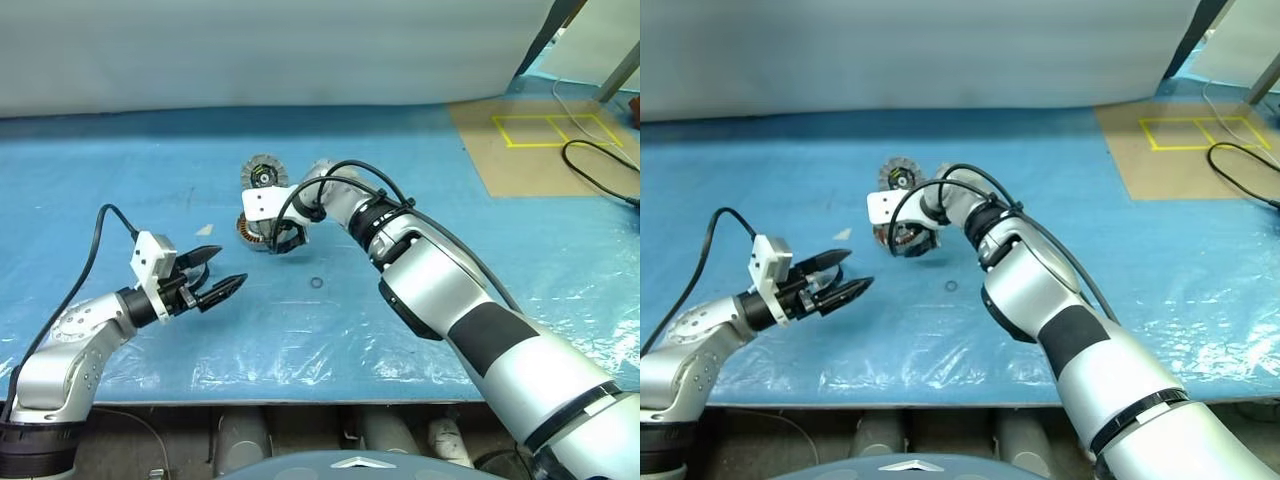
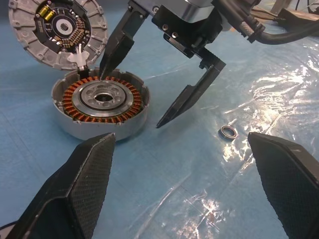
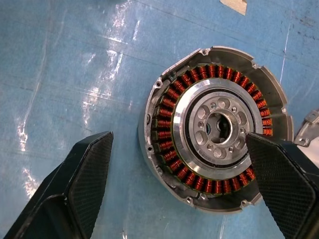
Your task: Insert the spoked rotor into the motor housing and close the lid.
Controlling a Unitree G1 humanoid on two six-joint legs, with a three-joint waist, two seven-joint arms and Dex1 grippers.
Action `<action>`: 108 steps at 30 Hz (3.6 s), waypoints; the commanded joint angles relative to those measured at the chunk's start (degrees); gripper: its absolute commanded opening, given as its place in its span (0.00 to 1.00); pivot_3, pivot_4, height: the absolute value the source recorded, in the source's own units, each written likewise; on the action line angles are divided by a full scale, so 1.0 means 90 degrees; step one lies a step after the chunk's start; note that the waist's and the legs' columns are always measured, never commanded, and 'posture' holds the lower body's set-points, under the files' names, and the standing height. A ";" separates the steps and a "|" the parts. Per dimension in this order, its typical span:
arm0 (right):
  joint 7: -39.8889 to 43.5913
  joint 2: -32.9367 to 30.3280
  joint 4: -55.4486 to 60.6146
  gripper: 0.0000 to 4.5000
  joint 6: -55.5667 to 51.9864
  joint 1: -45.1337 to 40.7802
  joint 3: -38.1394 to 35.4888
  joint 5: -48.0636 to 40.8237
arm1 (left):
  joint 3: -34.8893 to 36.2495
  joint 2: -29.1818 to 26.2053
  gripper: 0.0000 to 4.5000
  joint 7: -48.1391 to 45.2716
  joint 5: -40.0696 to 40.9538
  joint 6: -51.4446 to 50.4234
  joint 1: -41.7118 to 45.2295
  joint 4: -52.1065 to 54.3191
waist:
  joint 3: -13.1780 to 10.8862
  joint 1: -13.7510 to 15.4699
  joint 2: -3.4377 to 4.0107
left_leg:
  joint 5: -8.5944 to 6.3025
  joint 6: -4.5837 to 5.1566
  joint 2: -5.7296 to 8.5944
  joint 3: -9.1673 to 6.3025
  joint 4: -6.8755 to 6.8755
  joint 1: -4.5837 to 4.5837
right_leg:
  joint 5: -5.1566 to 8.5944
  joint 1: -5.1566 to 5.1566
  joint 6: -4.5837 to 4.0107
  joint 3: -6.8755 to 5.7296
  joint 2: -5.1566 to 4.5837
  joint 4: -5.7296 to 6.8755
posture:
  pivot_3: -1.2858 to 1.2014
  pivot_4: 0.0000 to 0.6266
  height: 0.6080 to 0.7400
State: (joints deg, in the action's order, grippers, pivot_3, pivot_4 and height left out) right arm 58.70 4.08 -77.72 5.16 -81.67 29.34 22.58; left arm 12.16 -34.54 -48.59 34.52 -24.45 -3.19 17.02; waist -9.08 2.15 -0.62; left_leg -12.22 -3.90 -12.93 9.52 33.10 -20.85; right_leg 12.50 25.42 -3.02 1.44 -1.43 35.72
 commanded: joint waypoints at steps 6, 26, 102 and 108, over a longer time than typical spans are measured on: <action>-0.0363 0.0279 0.0001 0.99 -0.0156 0.0013 -0.0168 0.0193 | 0.0062 0.0238 1.00 0.0349 -0.0018 0.0184 -0.0216 0.0595 | -0.0002 0.0001 0.0003 | 0.0000 0.0000 -0.0001 0.0000 0.0000 0.0000 | 0.0000 0.0000 0.0000 -0.0001 0.0001 0.0000 | 0.52 0.24 1.00; -0.0172 0.0383 0.0049 0.99 -0.0137 0.0115 -0.0394 0.0352 | -0.0103 0.0406 1.00 0.0370 -0.0206 0.0439 -0.0376 0.0421 | -0.0003 -0.0009 0.0006 | 0.0000 0.0000 -0.0002 0.0001 0.0001 0.0008 | 0.0001 -0.0005 -0.0001 0.0001 0.0001 0.0002 | 0.52 0.24 1.00; 0.3729 -0.2425 0.6431 0.48 -0.1220 0.3123 0.0240 -0.0266 | -0.0444 0.0201 1.00 -0.0455 -0.0237 0.0592 0.0143 -0.0410 | -0.0001 0.0018 0.0004 | 0.0014 0.0027 -0.0002 -0.0002 0.0011 0.0039 | -0.0014 -0.0040 0.0021 -0.0003 0.0001 0.0009 | 0.52 0.24 1.00; 0.3695 -0.2661 0.7411 0.48 -0.2054 0.3463 0.0629 -0.0267 | -0.0559 0.0150 1.00 -0.0569 -0.0257 0.0481 0.0460 -0.0551 | -0.0001 0.0013 0.0003 | 0.0003 0.0006 0.0003 0.0004 0.0012 0.0086 | 0.0000 -0.0068 0.0000 0.0021 0.0004 0.0008 | 0.52 0.24 1.00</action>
State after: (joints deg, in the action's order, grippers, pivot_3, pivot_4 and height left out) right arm 88.81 -19.73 -14.09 -11.14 -51.06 33.40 21.31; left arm 7.11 -32.79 -53.09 31.71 -19.97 0.28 11.62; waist -9.08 2.27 -0.59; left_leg -12.19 -3.85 -12.90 9.55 33.21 -20.05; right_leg 12.51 24.78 -3.02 1.64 -1.40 35.78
